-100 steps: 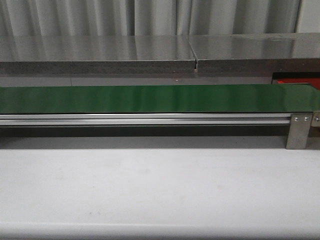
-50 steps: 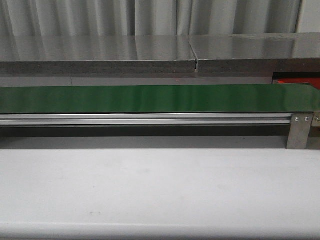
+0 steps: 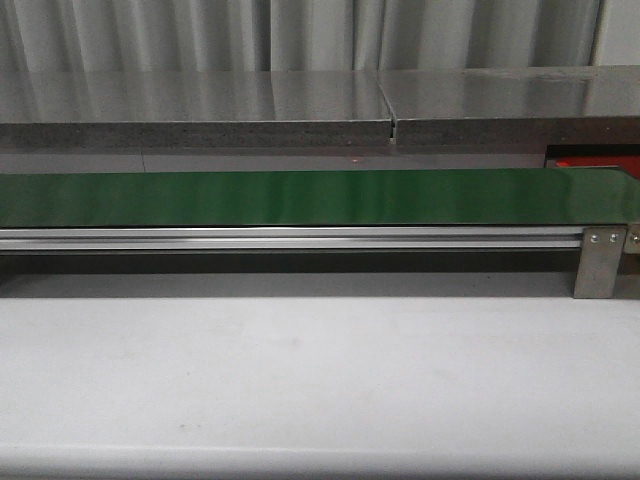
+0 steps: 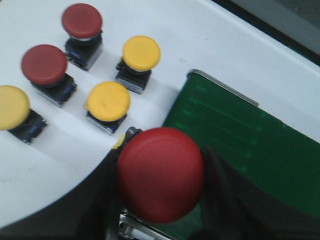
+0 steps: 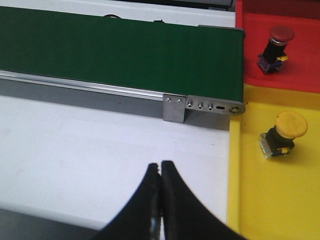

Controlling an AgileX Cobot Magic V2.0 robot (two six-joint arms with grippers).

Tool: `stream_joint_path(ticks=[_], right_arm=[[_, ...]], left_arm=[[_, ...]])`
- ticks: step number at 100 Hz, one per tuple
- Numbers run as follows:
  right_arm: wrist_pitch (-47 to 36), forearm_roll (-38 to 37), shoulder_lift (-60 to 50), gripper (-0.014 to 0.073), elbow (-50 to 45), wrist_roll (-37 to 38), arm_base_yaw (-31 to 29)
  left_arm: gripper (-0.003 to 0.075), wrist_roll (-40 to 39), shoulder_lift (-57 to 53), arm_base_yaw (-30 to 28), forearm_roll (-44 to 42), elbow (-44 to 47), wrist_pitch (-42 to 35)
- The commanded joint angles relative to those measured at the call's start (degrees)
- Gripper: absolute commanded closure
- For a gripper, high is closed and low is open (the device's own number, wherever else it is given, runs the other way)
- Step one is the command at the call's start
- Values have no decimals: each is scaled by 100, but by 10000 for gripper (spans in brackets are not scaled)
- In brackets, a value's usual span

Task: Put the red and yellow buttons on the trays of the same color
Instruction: 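Carry the red button over the green belt and open the left gripper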

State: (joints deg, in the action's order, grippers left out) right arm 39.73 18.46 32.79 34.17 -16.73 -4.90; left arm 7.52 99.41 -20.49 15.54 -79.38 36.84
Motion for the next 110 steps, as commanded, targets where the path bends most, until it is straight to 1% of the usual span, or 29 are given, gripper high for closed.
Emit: stream_joint_path(ticks=[1,14,27,41,74,80,84,86,87,94,98,99,101,102,103,106,110], right_arm=[[-384,61,-5,660,152,-16,6],[-384,61,-5,660,152,-16,6],[-384,61,-5,660,152,-16,6],[-384,61,-5,660,152,-16,6],[-384,61,-5,660,152,-16,6],[-384,61,-5,660,152,-16,6],[-384,61,-5,660,152,-16,6],[-384,61,-5,660,152,-16,6],[-384,61,-5,660,152,-16,6],[-384,61,-5,660,152,-16,6],[-384,61,-5,660,152,-16,6],[-384,61,-5,660,152,-16,6],[-384,61,-5,660,152,-16,6],[-384,61,-5,660,152,-16,6],[-384,61,-5,660,152,-16,6],[-384,61,-5,660,152,-16,6],[-384,61,-5,660,152,-16,6]], left_arm=[[739,29,-261,235,156,-184,-214],[739,29,-252,535,164,-184,-275],[739,29,-203,675,252,-184,-302],[739,29,-8,675,586,-184,-278],[738,56,427,675,638,-184,-22],[723,253,426,675,651,-184,8],[691,383,426,675,652,-184,36],[657,409,416,675,652,-184,36],[657,428,416,675,652,-184,48],[538,510,416,675,688,-184,92],[438,510,416,675,689,-184,104],[400,529,416,675,701,-184,104],[360,560,416,685,701,-184,104],[318,578,416,684,733,-184,115],[297,625,416,684,766,-184,116],[193,704,416,684,826,-184,116],[99,790,416,684,949,-184,124]])
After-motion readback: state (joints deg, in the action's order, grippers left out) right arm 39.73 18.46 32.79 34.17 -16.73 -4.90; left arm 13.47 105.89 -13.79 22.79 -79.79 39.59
